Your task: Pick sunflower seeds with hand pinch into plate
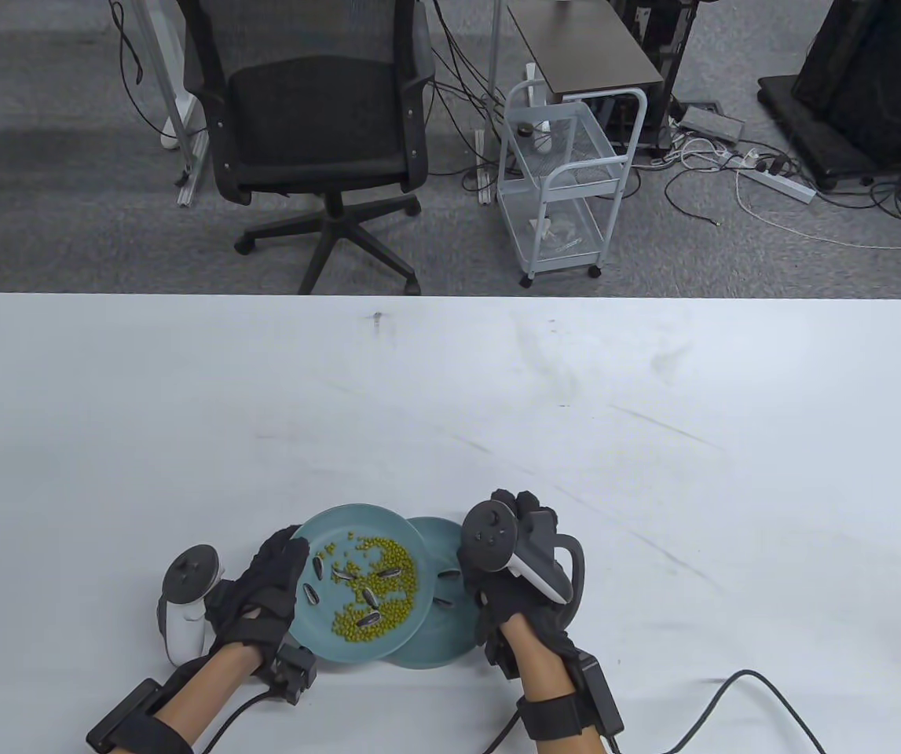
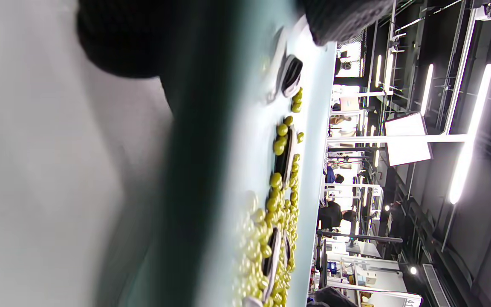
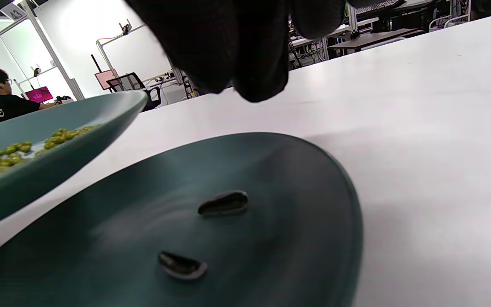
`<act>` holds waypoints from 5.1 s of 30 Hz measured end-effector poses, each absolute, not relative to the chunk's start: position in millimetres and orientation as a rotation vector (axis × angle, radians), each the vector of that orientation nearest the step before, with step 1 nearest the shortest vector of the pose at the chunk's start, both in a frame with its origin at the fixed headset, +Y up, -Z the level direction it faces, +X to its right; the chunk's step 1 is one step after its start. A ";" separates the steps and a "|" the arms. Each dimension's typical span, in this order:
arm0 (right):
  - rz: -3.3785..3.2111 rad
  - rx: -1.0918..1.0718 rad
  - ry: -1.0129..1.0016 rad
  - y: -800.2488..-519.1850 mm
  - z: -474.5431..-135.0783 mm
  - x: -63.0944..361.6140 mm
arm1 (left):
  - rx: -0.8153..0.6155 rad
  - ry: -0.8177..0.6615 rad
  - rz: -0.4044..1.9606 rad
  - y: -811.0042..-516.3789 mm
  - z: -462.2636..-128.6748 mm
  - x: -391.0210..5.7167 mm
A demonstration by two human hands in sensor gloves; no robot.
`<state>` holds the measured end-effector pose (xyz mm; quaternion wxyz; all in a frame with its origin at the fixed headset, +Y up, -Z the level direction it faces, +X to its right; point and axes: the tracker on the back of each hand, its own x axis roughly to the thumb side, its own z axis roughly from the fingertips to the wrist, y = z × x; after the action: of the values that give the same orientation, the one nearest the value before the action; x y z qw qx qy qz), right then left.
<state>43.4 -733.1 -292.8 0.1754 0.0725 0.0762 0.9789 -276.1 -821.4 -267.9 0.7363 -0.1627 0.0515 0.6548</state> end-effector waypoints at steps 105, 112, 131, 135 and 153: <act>2.803 0.690 0.089 -695.5 -277.8 -71.7 | -0.349 0.071 1.436 -821.1 -266.2 -269.1; 2.740 0.581 0.000 -665.1 -272.2 -5.7 | -0.322 0.089 1.446 -818.1 -267.6 -275.3; 2.750 0.343 0.389 -736.9 -283.2 55.3 | -0.285 0.132 1.498 -815.0 -270.4 -286.8; 2.733 0.338 0.367 -734.4 -282.2 57.2 | -0.285 0.125 1.497 -815.3 -270.6 -286.8; 2.729 0.339 0.349 -732.6 -282.0 55.9 | -0.298 0.110 1.514 -813.9 -269.4 -284.2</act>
<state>55.9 -732.6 -282.0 0.1836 0.1202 0.1237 0.9678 -284.2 -813.9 -269.4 0.7156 -0.1347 0.0497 0.6836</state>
